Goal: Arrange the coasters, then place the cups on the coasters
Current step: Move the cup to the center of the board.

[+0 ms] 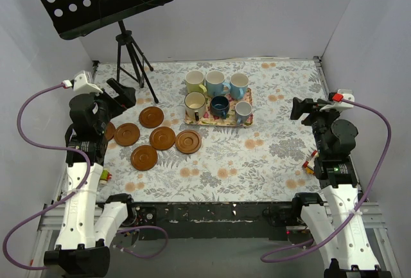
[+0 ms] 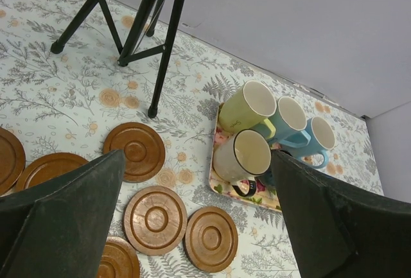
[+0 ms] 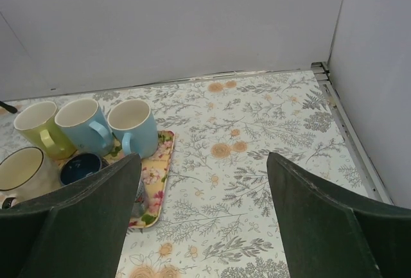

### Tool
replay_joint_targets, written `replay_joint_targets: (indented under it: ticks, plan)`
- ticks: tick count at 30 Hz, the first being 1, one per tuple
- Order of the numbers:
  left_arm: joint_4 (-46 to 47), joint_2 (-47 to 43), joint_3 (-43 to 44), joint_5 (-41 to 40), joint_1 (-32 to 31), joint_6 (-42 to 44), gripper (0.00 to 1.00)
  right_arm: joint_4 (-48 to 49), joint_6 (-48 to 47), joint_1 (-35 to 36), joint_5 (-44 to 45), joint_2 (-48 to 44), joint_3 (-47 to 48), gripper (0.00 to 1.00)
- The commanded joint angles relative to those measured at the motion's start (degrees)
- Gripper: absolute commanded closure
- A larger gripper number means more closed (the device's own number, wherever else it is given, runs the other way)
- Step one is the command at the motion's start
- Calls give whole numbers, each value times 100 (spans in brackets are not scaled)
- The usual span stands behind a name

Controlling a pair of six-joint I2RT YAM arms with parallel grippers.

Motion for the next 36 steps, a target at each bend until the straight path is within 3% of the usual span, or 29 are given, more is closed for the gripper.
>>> replay_joint_targets:
  ticks: [1,10,17,27,30,36]
  plan:
    - [-116,-57,209,-89,-18,39,2,3,63,-10,69,-30,54,12]
    - [-143,171,324,-230,-18,188,2,-173,98,-10,-150,76,247,14]
    - [788,601,324,218,-87,1032,2,-937,115,-10,-738,514,844,22]
    - [2222,1006,-229,728,-114,1093,2,-2238,115,165,-1478,1473,1987,36]
    - [2204,875,-484,684,-369,1243,2,-2221,176,603,-1250,1596,1935,36]
    - [2169,813,-643,560,-536,1322,2,-2099,413,2772,428,2377,1891,37]
